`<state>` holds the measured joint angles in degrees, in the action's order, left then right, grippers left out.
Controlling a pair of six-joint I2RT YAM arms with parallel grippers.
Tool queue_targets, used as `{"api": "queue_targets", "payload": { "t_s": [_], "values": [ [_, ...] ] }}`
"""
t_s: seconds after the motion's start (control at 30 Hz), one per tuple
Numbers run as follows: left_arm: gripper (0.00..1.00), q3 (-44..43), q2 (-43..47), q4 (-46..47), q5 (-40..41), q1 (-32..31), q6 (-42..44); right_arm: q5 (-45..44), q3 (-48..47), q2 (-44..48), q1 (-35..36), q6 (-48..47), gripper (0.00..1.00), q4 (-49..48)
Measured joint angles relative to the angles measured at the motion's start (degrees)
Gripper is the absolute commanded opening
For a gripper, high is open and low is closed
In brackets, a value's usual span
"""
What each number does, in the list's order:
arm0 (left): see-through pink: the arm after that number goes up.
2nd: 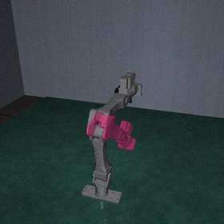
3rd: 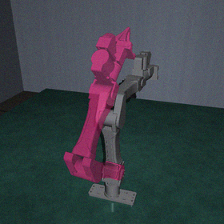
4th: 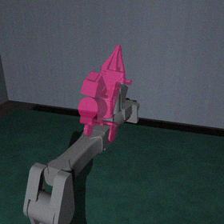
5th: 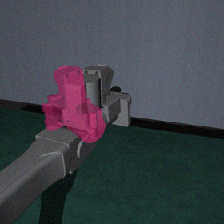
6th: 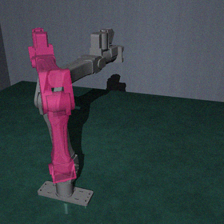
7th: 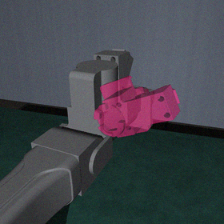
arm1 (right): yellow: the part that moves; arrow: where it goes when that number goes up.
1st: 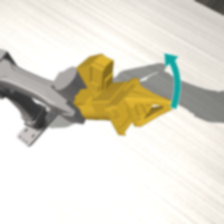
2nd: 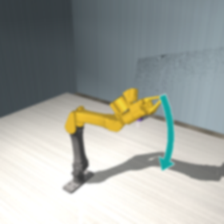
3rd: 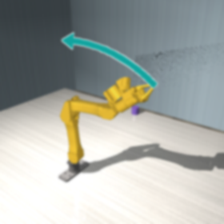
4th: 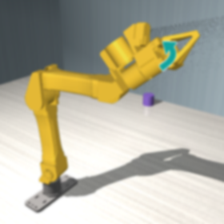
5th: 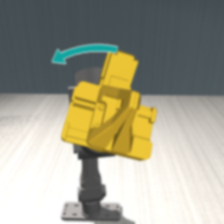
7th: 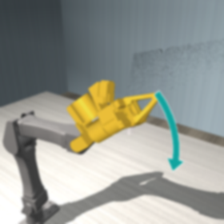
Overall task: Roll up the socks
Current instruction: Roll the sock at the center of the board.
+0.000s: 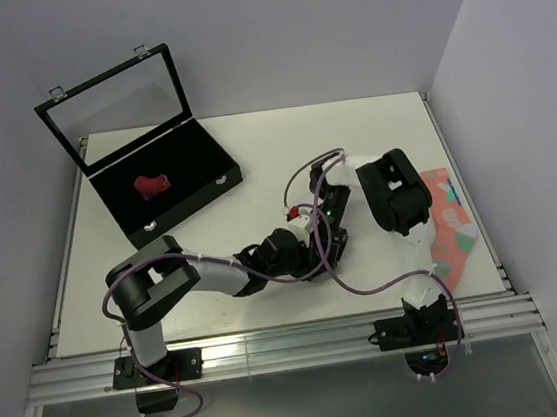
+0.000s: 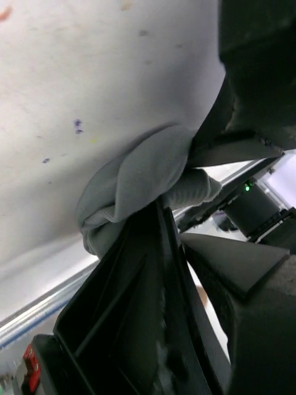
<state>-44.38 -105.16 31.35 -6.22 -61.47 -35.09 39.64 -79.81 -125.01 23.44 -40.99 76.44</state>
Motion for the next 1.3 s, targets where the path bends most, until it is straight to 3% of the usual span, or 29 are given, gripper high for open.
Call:
{"api": "queue_targets", "payload": {
  "t_s": [0.5, 0.83, 0.97, 1.17, 1.3],
  "values": [
    [0.0, -7.7, -2.8, -11.0, -0.8, 0.8, -11.7, -7.3, 8.0, 14.8, -3.2, 11.8, 0.65, -21.8],
    [0.0, -11.0, -4.9, -12.5, -3.8, 1.1, -11.8, -11.9, 13.7, 20.2, -5.4, 16.7, 0.66, -28.0],
    [0.0, -11.2, -5.2, -14.5, -5.3, 1.6, -15.9, -15.5, 14.6, 23.7, -9.0, 19.9, 0.67, -32.1],
    [0.0, -11.1, -5.2, -15.4, -6.5, 2.1, -19.3, -17.8, 14.0, 28.0, -13.6, 21.7, 0.64, -36.3],
    [0.0, -11.2, -5.2, -16.5, -8.3, 2.5, -20.2, -17.1, 15.4, 30.5, -15.2, 20.3, 0.55, -37.9]
  ]
}}
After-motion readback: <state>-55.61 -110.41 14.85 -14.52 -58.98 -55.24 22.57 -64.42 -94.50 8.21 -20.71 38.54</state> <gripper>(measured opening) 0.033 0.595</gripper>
